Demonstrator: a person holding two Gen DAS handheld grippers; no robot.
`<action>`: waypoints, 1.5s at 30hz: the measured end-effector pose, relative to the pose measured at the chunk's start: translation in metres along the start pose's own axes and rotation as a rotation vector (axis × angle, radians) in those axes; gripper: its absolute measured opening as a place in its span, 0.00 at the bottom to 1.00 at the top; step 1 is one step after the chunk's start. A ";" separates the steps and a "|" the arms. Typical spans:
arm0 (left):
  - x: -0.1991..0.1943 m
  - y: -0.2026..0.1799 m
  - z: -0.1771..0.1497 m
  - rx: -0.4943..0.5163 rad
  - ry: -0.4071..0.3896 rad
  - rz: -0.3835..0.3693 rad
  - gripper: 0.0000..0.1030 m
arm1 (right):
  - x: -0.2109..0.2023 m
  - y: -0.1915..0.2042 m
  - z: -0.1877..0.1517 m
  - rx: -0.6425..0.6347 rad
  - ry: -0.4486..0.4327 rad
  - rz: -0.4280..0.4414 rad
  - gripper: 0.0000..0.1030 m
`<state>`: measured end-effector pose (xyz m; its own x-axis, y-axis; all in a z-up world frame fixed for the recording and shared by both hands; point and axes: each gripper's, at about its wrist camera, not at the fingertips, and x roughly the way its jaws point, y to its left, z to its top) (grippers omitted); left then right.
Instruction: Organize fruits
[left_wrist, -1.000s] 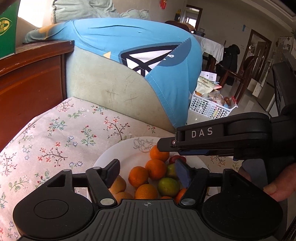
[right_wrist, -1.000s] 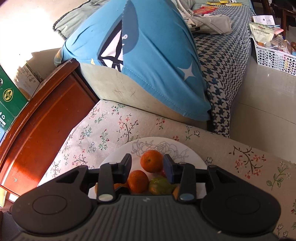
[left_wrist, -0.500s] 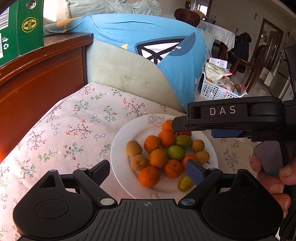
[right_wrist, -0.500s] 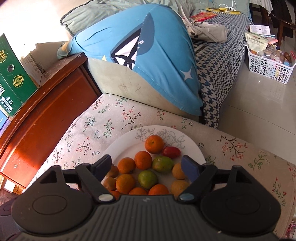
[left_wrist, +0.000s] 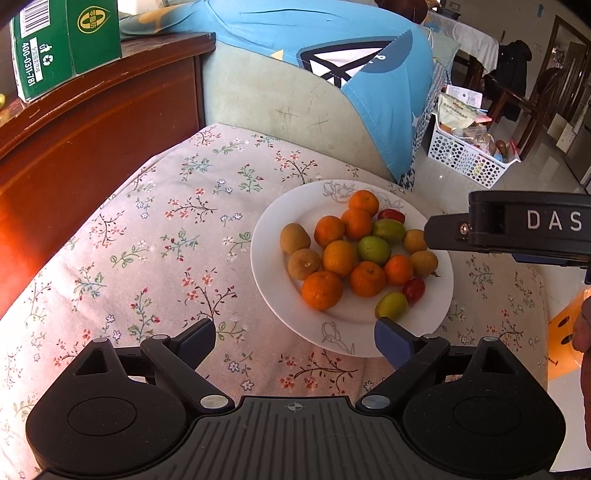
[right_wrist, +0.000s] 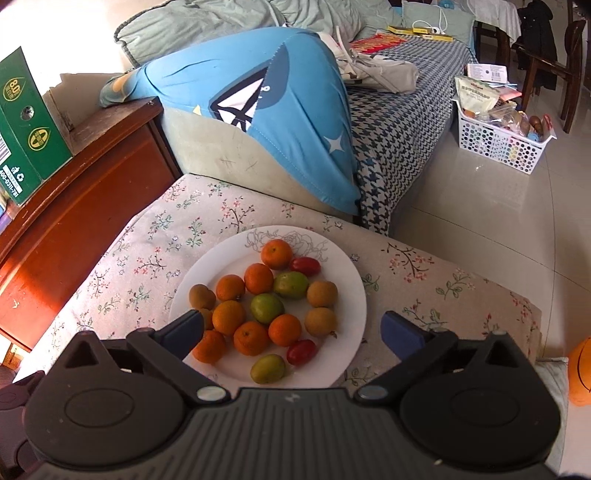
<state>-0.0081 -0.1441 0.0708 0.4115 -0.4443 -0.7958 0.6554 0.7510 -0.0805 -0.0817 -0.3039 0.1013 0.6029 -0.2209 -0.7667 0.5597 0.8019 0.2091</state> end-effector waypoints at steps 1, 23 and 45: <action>0.000 0.000 0.000 -0.002 0.002 0.005 0.92 | -0.001 -0.001 -0.002 0.002 0.009 -0.021 0.99; -0.002 0.003 0.004 -0.034 0.033 0.091 0.92 | -0.001 -0.013 -0.019 -0.008 0.089 -0.178 0.99; 0.006 0.012 0.008 -0.084 0.053 0.169 0.92 | 0.018 -0.003 -0.035 -0.061 0.177 -0.199 0.99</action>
<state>0.0077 -0.1416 0.0697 0.4760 -0.2835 -0.8325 0.5239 0.8518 0.0095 -0.0922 -0.2909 0.0660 0.3725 -0.2816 -0.8843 0.6189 0.7854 0.0106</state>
